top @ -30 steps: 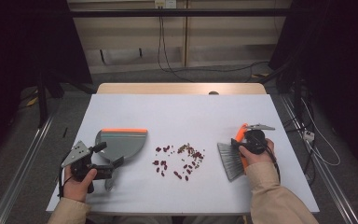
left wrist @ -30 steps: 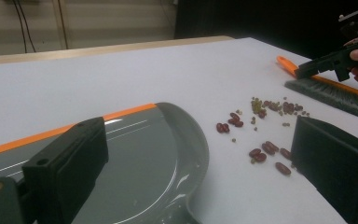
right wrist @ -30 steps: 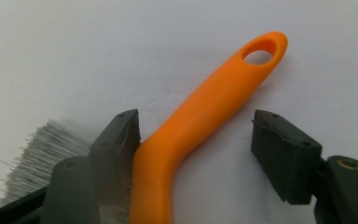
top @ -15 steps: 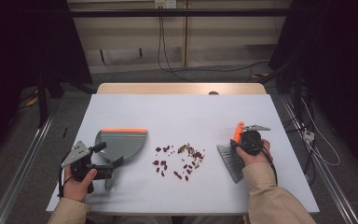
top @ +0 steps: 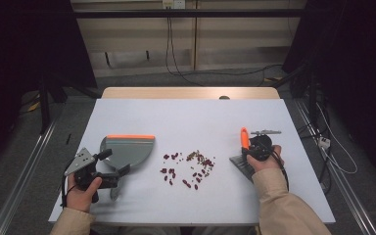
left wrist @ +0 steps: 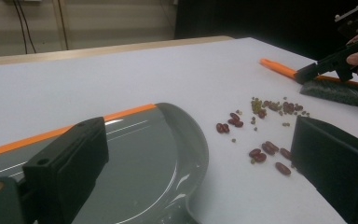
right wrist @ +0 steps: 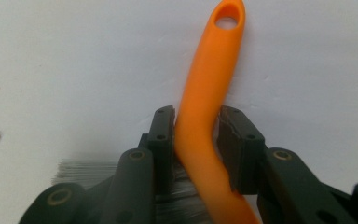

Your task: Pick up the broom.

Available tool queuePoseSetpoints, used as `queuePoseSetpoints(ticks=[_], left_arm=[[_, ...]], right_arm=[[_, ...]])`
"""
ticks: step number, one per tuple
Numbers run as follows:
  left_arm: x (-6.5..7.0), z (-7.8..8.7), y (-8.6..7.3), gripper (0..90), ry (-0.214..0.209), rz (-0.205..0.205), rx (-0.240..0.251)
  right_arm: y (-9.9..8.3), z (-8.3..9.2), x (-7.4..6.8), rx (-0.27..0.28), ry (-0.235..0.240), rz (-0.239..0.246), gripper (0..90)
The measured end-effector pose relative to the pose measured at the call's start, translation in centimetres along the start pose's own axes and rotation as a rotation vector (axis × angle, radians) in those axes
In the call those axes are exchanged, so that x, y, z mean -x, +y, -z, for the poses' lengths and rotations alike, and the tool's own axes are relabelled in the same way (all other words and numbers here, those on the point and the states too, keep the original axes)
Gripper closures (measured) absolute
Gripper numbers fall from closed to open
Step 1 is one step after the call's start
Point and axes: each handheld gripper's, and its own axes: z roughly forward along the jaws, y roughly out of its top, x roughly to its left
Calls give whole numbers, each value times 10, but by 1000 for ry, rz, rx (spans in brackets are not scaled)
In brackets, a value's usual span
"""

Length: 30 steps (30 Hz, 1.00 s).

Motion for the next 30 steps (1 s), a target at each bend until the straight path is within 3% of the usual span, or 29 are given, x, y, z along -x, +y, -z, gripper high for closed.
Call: queuePoseSetpoints(ticks=[4,7,13,30], left_arm=[[0,1,1,45,5,-4,4],[0,1,1,45,4,-8,2],[2,-2,1,47,1,-11,0],[3,-3,2,47,5,-21,-1]], right_arm=[[11,-2,4,-75,31,-1,672],[14,-3,4,-98,29,7,671],[10,-3,4,-70,27,-21,675],[2,-3,5,-11,36,-26,685]])
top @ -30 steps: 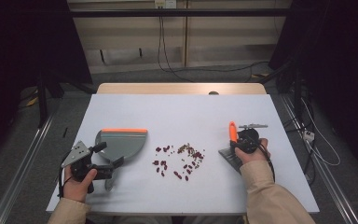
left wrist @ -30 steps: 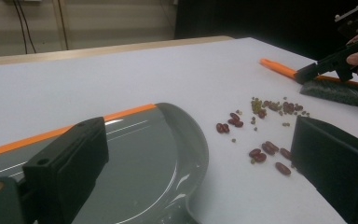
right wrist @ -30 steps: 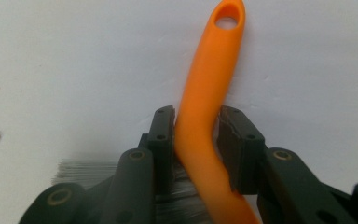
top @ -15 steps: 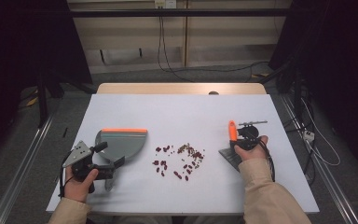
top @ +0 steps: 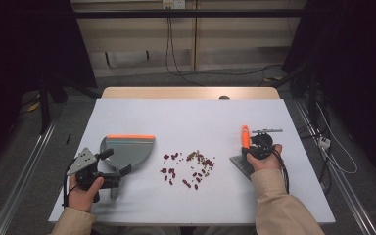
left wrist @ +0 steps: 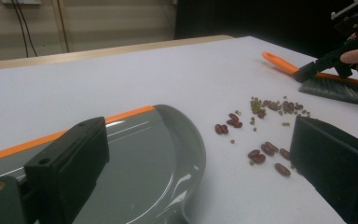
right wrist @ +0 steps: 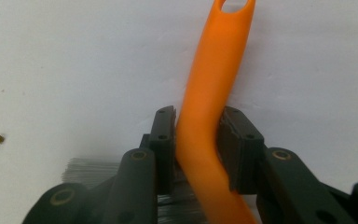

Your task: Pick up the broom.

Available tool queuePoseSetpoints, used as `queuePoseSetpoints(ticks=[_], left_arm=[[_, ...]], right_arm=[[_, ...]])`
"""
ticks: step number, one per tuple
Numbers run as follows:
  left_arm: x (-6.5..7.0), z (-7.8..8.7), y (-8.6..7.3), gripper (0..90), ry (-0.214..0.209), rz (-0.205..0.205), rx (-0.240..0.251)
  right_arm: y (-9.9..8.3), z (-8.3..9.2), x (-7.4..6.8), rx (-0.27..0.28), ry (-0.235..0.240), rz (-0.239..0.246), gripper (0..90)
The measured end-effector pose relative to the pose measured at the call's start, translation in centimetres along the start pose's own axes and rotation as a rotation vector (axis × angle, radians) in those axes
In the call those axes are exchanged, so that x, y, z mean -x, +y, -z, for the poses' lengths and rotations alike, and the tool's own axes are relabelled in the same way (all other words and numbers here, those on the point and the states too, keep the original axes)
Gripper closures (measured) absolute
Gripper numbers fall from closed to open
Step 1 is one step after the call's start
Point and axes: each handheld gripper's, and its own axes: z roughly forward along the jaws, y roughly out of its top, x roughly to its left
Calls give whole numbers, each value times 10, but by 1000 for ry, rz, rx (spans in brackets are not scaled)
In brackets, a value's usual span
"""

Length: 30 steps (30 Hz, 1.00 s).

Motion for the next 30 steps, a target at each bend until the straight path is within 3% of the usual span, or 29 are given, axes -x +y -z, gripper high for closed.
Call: queuePoseSetpoints(ticks=[4,8,11,19,23,30], left_arm=[[-1,1,1,47,2,9,10],[-2,1,0,47,8,11,13],[-3,1,0,47,11,10,12],[-3,4,1,47,23,16,26],[-3,5,1,47,27,12,25],[-3,4,1,47,29,11,27]], right_arm=[[1,1,1,-3,10,-4,687],[1,2,-1,-4,-9,14,688],[1,3,2,6,16,-1,689],[1,17,7,108,87,-34,696],[1,30,11,193,131,-56,702],[2,44,11,288,174,-74,707]])
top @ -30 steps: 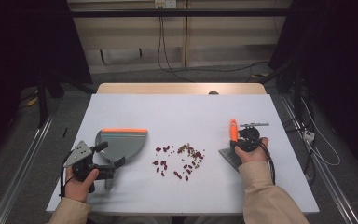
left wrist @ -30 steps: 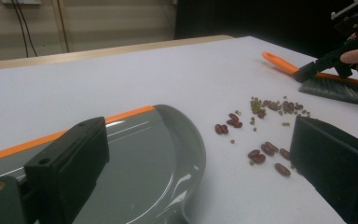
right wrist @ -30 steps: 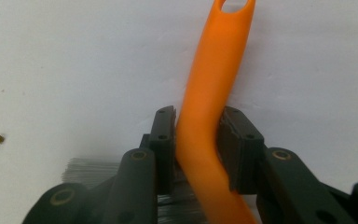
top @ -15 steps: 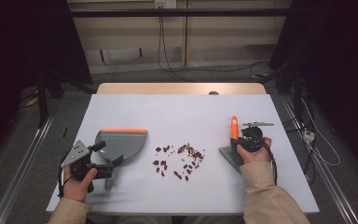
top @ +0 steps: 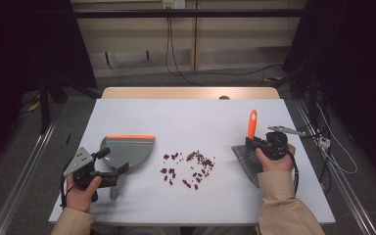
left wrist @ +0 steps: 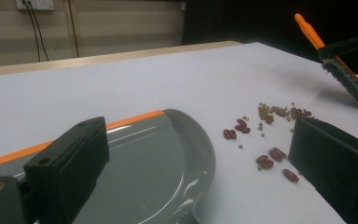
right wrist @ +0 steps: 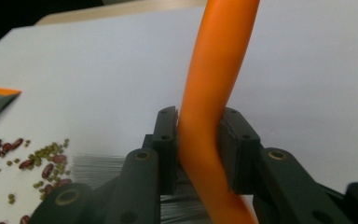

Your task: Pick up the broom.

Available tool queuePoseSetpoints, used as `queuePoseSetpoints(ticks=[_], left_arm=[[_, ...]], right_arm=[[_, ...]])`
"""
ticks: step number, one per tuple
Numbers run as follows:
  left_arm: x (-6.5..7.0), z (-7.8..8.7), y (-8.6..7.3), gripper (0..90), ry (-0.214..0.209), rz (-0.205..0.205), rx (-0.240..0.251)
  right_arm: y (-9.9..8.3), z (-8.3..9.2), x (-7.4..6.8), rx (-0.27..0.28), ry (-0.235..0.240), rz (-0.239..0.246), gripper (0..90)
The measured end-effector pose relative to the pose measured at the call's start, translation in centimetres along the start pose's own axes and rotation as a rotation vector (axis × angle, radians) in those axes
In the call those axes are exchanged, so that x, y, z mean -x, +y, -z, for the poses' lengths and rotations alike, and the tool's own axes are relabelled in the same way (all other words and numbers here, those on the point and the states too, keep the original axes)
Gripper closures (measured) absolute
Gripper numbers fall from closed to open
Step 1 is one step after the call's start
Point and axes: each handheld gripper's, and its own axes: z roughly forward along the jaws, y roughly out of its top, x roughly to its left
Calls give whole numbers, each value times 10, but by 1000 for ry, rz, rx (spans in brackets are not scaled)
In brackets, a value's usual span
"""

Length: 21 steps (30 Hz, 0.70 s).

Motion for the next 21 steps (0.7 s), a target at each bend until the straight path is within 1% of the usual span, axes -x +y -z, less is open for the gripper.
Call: queuePoseSetpoints(ticks=[1,3,5,9,11,12,15,16,17,18,21], left_arm=[[0,0,0,47,1,0,0],[0,0,0,47,2,2,-1],[0,-1,0,47,4,2,-1],[1,-1,3,47,9,-3,5],[1,-1,4,50,11,-5,8],[1,-1,5,49,12,-4,10],[3,-2,7,50,5,-7,14],[4,-3,9,50,3,-10,18],[6,-4,11,50,-2,-24,20],[8,-4,13,51,-3,-29,18],[10,-6,16,52,-15,-31,30]], right_arm=[[0,0,0,0,0,0,707],[3,6,-3,40,17,0,709],[4,10,-3,58,29,0,710],[5,17,-2,90,64,-8,711],[5,19,-1,100,68,-16,711],[5,23,0,118,84,-26,711],[6,27,1,134,91,-32,712],[7,30,1,151,101,-36,712],[7,31,1,151,104,-37,712],[7,31,1,160,102,-38,712],[7,30,-1,163,119,-37,713]])
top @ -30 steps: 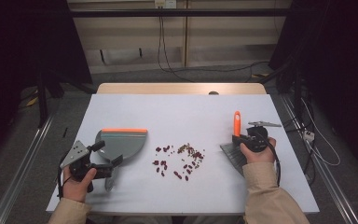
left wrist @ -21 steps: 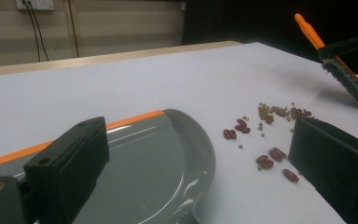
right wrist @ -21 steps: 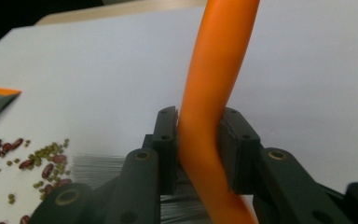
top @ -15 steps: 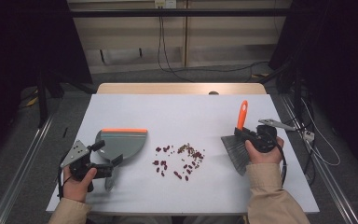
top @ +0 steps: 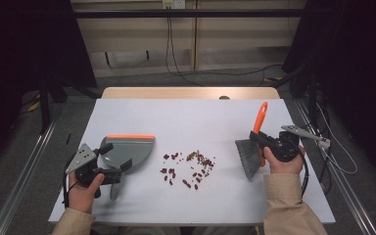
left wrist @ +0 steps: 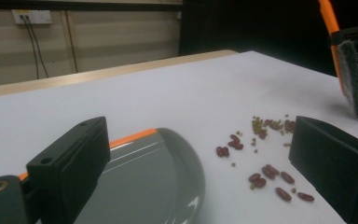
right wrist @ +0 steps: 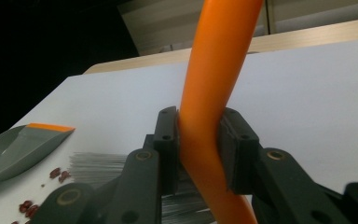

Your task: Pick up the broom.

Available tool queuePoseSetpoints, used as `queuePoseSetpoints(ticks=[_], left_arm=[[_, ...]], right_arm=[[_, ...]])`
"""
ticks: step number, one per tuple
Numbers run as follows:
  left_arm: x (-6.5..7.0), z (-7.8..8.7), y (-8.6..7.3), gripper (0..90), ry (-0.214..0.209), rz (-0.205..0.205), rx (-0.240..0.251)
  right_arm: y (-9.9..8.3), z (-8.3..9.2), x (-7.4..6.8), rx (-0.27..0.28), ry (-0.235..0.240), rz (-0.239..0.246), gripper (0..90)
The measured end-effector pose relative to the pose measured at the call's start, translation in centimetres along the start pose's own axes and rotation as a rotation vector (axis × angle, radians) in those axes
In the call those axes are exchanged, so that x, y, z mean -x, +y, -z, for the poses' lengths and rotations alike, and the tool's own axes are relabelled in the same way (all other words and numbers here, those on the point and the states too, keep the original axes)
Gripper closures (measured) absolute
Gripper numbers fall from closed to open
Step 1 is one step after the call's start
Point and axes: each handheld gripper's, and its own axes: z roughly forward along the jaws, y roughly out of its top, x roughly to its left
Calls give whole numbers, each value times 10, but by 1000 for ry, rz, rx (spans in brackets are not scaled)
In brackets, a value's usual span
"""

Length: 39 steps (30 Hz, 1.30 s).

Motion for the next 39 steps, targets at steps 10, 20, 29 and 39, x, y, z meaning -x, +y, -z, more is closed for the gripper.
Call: queuePoseSetpoints(ticks=[10,20,29,39], left_arm=[[18,-11,18,48,-65,-17,3],[53,-42,36,46,-139,-40,-18],[82,-76,43,49,-211,-63,-30],[104,-111,47,121,-240,-72,-43]], right_arm=[[9,0,-17,60,58,10,712],[15,-13,-44,98,125,7,712],[21,-22,-62,119,155,7,713],[26,-34,-84,127,186,17,712]])
